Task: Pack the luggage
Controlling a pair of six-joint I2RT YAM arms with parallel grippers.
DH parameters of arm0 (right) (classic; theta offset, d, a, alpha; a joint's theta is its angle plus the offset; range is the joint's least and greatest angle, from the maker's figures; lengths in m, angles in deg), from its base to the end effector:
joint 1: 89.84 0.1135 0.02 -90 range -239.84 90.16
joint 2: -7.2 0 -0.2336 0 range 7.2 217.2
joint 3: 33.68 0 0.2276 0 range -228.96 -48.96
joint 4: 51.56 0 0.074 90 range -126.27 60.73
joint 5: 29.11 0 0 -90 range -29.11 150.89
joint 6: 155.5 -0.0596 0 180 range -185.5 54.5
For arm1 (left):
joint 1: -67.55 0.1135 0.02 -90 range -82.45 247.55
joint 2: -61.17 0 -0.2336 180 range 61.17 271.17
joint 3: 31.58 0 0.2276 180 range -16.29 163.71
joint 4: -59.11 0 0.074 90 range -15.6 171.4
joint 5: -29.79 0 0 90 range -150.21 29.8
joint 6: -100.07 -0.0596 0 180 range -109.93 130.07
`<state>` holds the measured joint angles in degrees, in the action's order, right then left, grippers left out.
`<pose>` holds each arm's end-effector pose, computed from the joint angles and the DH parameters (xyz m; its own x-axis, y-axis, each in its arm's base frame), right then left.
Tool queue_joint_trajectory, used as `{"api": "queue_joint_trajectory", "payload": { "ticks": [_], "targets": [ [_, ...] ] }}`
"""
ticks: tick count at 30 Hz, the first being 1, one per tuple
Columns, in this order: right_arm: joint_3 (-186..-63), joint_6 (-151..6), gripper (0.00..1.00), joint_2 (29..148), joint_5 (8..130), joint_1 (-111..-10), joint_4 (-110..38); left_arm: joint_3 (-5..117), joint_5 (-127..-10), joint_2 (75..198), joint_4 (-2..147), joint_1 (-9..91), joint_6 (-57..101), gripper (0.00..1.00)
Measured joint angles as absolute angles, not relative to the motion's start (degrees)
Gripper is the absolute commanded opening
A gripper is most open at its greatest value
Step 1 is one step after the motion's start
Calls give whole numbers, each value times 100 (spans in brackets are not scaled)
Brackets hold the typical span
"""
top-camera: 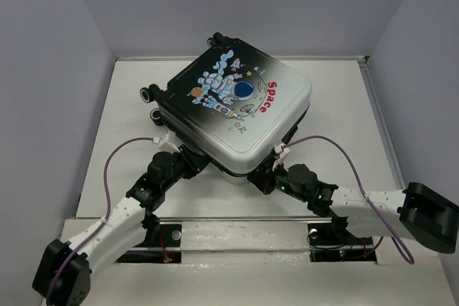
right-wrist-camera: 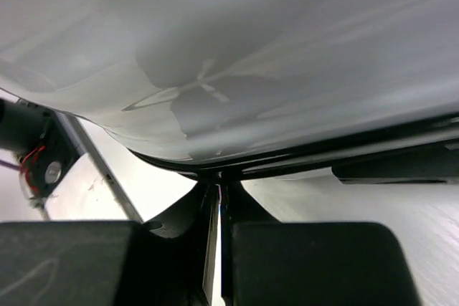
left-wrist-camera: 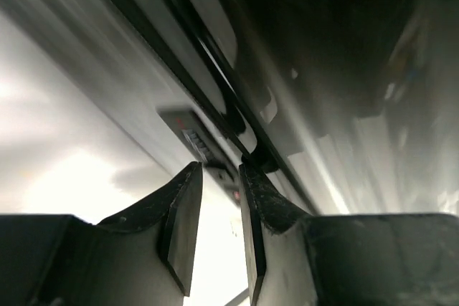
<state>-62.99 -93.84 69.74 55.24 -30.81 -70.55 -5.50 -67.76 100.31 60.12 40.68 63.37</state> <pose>0.1244 0.1958 0.1633 -0.4931 0.0963 -0.8646 -0.6477 0.6229 0.4388 0.1656 -0.0927 0.1772 -0.5800 -0.5972 -0.5541 0.1618 0.5822 -0.7968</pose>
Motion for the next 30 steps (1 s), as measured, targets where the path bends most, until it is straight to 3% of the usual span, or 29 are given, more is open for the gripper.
{"api": "queue_joint_trajectory", "payload": {
  "ticks": [7, 14, 22, 23, 24, 27, 30],
  "targets": [
    [-6224, -9476, 7, 6675, 4716, -2780, -6786, -161, -6096, 11255, 5526, 2317, 6396, 41],
    [-6650, -9760, 7, 6537, 3116, -1588, -5707, -19, -5932, 11884, 5273, 1978, 6407, 41],
    [-8403, -10013, 7, 8037, 1240, -762, -3921, 597, -5733, 12636, 5338, 1696, 6407, 41],
    [-8596, -10029, 7, 8220, 1070, -747, -3755, 648, -5731, 12689, 5360, 1696, 6387, 45],
    [-8790, -10024, 7, 8415, 926, -723, -3630, 707, -5722, 12719, 5424, 1696, 6350, 59],
    [-9278, -10020, 7, 8898, 578, -692, -3361, 875, -5694, 12700, 5881, 1742, 6081, 85],
    [-9533, -10086, 7, 9199, 515, -738, -3300, 940, -6199, 12496, 6361, 2265, 5679, 96]
  ]
}}
